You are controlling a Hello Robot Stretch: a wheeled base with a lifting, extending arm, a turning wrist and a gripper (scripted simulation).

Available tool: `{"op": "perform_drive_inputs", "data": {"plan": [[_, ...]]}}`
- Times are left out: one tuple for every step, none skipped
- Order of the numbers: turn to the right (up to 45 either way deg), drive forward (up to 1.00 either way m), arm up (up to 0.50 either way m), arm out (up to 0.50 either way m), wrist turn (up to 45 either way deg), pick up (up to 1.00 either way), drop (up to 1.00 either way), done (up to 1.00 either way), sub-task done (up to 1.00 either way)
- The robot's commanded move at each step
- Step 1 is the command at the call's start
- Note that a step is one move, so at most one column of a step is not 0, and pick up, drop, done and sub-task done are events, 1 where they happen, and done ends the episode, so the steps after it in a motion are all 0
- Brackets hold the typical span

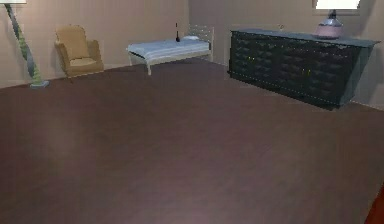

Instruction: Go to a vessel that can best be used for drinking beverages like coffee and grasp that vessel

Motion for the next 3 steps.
{"op": "perform_drive_inputs", "data": {"plan": [[6.0, 0.0, 0.0, 0.0, 0.0, 0.0, 0.0, 0.0, 0.0], [0.0, 0.3, 0.0, 0.0, 0.0, 0.0, 0.0, 0.0, 0.0], [45.0, 0.0, 0.0, 0.0, 0.0, 0.0, 0.0, 0.0, 0.0]]}}
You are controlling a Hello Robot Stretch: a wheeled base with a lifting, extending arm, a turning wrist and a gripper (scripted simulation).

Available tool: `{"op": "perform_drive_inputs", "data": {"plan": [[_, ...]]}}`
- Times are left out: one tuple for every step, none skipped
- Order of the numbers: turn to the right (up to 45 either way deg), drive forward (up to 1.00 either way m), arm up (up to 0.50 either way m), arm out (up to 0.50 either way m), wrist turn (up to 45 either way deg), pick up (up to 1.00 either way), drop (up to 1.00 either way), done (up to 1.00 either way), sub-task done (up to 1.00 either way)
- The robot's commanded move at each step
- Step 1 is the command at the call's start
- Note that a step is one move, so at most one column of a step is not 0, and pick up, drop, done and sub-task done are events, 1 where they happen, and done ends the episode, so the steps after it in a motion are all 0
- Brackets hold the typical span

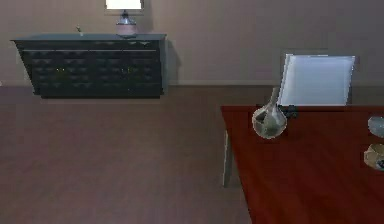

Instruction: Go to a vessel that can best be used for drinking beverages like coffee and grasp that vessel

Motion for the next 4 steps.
{"op": "perform_drive_inputs", "data": {"plan": [[45.0, 0.0, 0.0, 0.0, 0.0, 0.0, 0.0, 0.0, 0.0], [12.0, 0.0, 0.0, 0.0, 0.0, 0.0, 0.0, 0.0, 0.0], [0.0, 0.3, 0.0, 0.0, 0.0, 0.0, 0.0, 0.0, 0.0], [-45.0, 0.0, 0.0, 0.0, 0.0, 0.0, 0.0, 0.0, 0.0]]}}
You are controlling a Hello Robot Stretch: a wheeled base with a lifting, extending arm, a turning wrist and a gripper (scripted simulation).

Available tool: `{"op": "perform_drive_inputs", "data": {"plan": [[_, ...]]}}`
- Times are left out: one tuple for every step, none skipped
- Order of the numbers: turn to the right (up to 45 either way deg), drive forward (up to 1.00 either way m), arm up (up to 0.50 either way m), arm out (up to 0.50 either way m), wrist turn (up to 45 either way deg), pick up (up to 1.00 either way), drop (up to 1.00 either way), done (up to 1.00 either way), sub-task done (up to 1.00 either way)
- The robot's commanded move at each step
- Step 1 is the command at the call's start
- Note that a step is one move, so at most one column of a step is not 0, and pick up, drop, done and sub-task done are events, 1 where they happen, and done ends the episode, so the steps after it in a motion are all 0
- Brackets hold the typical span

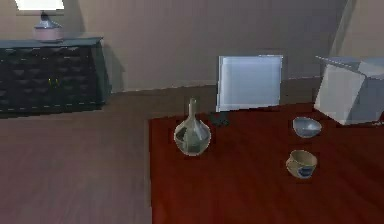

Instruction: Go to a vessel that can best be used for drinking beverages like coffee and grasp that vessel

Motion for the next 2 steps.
{"op": "perform_drive_inputs", "data": {"plan": [[-45.0, 0.0, 0.0, 0.0, 0.0, 0.0, 0.0, 0.0, 0.0], [-9.0, 0.0, 0.0, 0.0, 0.0, 0.0, 0.0, 0.0, 0.0]]}}
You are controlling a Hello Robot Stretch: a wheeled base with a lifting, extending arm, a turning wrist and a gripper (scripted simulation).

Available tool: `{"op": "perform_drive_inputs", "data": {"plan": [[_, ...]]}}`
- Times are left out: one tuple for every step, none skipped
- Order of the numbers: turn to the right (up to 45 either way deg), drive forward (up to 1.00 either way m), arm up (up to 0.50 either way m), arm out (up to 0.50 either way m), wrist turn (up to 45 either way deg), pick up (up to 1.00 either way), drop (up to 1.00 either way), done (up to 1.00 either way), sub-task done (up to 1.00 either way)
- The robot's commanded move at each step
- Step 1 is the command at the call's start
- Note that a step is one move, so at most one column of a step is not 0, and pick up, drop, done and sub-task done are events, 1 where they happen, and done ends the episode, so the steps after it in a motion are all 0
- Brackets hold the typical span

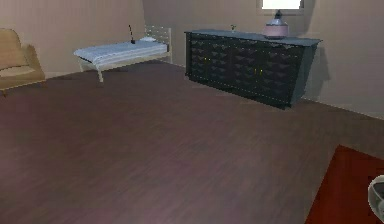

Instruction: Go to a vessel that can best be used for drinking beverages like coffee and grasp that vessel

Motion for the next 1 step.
{"op": "perform_drive_inputs", "data": {"plan": [[0.0, 0.0, 0.5, 0.0, 0.0, 0.0, 0.0, 0.0, 0.0]]}}
